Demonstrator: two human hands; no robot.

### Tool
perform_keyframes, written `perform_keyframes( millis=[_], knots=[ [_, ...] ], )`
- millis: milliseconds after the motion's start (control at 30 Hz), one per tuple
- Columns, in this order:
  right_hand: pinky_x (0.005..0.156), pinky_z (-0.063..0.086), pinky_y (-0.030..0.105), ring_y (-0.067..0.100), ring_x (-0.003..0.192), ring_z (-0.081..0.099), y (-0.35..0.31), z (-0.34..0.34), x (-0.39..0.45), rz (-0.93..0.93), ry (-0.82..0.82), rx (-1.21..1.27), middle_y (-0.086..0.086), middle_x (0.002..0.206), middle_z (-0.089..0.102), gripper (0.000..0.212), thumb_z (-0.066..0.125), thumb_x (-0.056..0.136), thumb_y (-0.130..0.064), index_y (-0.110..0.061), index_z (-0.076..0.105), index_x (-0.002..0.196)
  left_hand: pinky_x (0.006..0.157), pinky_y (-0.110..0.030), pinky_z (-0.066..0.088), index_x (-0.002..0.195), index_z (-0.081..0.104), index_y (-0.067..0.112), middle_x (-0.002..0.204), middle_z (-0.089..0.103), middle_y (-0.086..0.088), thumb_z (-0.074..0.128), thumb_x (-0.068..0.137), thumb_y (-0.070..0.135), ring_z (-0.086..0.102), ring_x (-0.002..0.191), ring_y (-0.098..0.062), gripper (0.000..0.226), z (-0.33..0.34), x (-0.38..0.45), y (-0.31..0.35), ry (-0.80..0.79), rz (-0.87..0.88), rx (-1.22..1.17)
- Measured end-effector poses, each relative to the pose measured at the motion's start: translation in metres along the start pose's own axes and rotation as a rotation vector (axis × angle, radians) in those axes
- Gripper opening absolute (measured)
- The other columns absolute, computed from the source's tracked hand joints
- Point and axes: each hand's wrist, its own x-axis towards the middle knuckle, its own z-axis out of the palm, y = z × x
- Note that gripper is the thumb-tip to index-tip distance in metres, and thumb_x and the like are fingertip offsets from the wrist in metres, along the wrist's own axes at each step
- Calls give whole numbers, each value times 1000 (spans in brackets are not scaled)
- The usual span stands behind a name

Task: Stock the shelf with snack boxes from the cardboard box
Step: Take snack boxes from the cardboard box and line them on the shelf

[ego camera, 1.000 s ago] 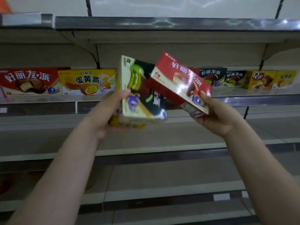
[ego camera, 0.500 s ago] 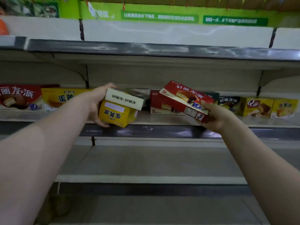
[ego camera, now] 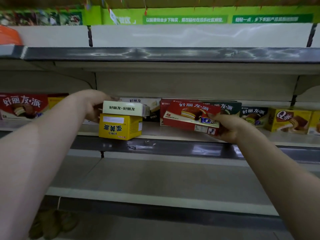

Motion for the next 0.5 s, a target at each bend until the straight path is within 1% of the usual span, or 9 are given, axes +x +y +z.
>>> perform_keyframes(
  millis=[33, 67, 133, 233, 300, 333, 367, 433, 500],
  knots=[
    [60, 57, 38, 26, 84, 67, 1, 2, 1, 5, 5, 1, 13, 101, 68, 27, 67, 88, -14, -9, 56, 112, 46, -32, 55, 107, 67, 21, 80, 72, -5, 54, 96, 14, 68, 65, -19, 18, -1, 3, 3, 12, 30, 50],
    [56, 58, 36, 26, 83, 67, 2, 5, 1, 6, 3, 0, 14, 103, 68, 29, 67, 88, -14, -9, 56, 114, 47, -31, 54, 107, 68, 22, 85, 71, -5, 54, 96, 13, 67, 65, -18, 20, -2, 4, 6, 20, 51, 98],
    [51, 59, 35, 25, 83, 67, 3, 10, 2, -7, -10, -6, 14, 105, 67, 31, 66, 88, -14, -8, 56, 117, 54, -34, 53, 101, 68, 20, 88, 69, -6, 54, 96, 11, 67, 69, -18, 18, -2, 3, 7, 17, 65, 172],
    [59, 60, 37, 25, 84, 67, 5, 18, 3, -17, -22, 1, 13, 103, 68, 35, 66, 89, -14, -7, 56, 121, 64, -40, 52, 93, 67, 18, 88, 69, -7, 56, 95, 13, 65, 77, -20, 12, -2, 1, 6, 16, 87, 257],
    [60, 59, 38, 26, 85, 68, 5, 22, 4, -18, -17, 4, 13, 101, 68, 36, 66, 88, -13, -8, 56, 122, 82, -46, 55, 92, 69, 17, 89, 70, -9, 60, 92, 20, 65, 83, -25, 9, -2, 0, 9, 71, 156, 404],
    [60, 58, 39, 27, 85, 68, 5, 25, 5, -19, -11, 1, 13, 101, 69, 37, 67, 88, -13, -8, 56, 122, 87, -48, 54, 94, 70, 15, 92, 69, -11, 63, 90, 22, 65, 87, -29, 10, -3, 0, 11, 120, 214, 493],
    [59, 57, 39, 27, 84, 69, 5, 27, 5, -22, -6, -4, 14, 101, 69, 37, 67, 87, -13, -7, 55, 122, 87, -47, 54, 97, 70, 13, 94, 69, -12, 65, 89, 23, 64, 89, -30, 14, -2, 1, 15, 182, 291, 585],
    [54, 57, 36, 27, 82, 69, 4, 31, 5, -28, -5, -11, 14, 98, 69, 35, 67, 87, -12, -7, 56, 120, 80, -39, 54, 100, 72, 9, 97, 68, -13, 64, 89, 23, 63, 92, -31, 20, 4, -3, 21, 357, 474, 794],
    [47, 56, 33, 26, 80, 67, 1, 32, 5, -40, -10, -20, 13, 97, 68, 30, 66, 88, -12, -7, 56, 116, 81, -38, 51, 105, 71, 7, 103, 68, -17, 57, 91, 18, 62, 98, -35, 23, 23, -12, 27, 500, 683, 898]
  ],
)
